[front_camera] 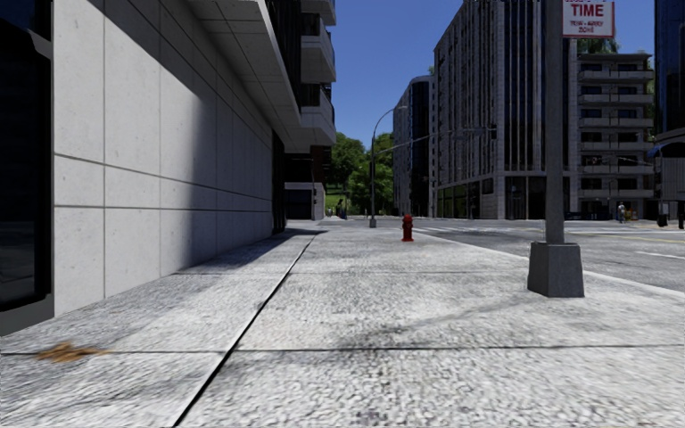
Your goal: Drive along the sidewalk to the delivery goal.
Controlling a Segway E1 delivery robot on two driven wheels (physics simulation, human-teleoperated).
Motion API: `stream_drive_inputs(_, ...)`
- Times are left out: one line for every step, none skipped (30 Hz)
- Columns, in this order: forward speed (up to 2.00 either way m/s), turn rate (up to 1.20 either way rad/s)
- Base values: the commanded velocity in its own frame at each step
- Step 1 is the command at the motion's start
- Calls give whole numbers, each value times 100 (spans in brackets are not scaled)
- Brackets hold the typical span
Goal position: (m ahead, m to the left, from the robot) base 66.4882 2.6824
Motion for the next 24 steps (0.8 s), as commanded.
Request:
stream_drive_inputs(200, 35)
stream_drive_inputs(200, 35)
stream_drive_inputs(200, 35)
stream_drive_inputs(200, 35)
stream_drive_inputs(200, 35)
stream_drive_inputs(200, 35)
stream_drive_inputs(200, 35)
stream_drive_inputs(200, 35)
stream_drive_inputs(200, 35)
stream_drive_inputs(200, 35)
stream_drive_inputs(200, 35)
stream_drive_inputs(200, 26)
stream_drive_inputs(200, 26)
stream_drive_inputs(200, 2)
stream_drive_inputs(200, 0)
stream_drive_inputs(200, 0)
stream_drive_inputs(200, 0)
stream_drive_inputs(200, 0)
stream_drive_inputs(200, 0)
stream_drive_inputs(200, 0)
stream_drive_inputs(200, 0)
stream_drive_inputs(200, 0)
stream_drive_inputs(200, 0)
stream_drive_inputs(200, 0)
